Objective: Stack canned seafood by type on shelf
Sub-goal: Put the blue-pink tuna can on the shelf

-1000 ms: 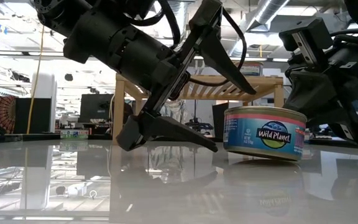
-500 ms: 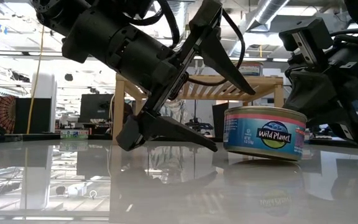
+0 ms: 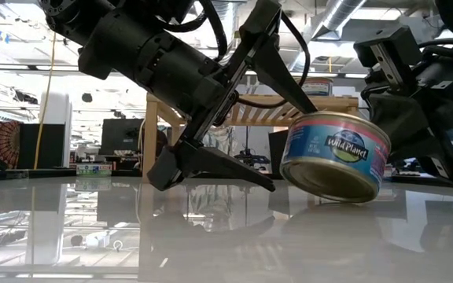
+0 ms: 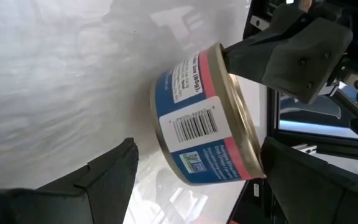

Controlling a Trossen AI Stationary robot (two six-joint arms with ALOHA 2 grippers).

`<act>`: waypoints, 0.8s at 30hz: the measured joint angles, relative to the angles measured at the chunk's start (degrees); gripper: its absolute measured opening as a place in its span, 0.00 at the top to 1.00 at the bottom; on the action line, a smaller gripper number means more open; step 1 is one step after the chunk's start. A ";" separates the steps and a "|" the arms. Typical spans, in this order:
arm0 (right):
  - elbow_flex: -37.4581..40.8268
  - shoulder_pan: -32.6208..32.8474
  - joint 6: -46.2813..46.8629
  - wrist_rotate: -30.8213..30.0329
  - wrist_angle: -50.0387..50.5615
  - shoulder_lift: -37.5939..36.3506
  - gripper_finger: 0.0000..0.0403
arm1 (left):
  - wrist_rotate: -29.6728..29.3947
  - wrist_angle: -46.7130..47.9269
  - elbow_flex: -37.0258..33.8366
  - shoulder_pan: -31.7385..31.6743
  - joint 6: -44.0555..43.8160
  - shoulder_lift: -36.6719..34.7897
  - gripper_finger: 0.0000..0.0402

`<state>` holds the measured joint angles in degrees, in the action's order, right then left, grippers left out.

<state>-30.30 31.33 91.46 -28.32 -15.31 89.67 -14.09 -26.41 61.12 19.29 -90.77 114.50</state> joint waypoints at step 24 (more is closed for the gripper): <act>0.00 0.00 -0.04 -0.10 -0.17 0.00 0.92 | -3.14 -0.73 0.00 0.66 -9.23 -0.01 0.19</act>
<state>-30.30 31.33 91.42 -28.42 -15.49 89.67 -17.23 -27.14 61.12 19.94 -100.00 114.50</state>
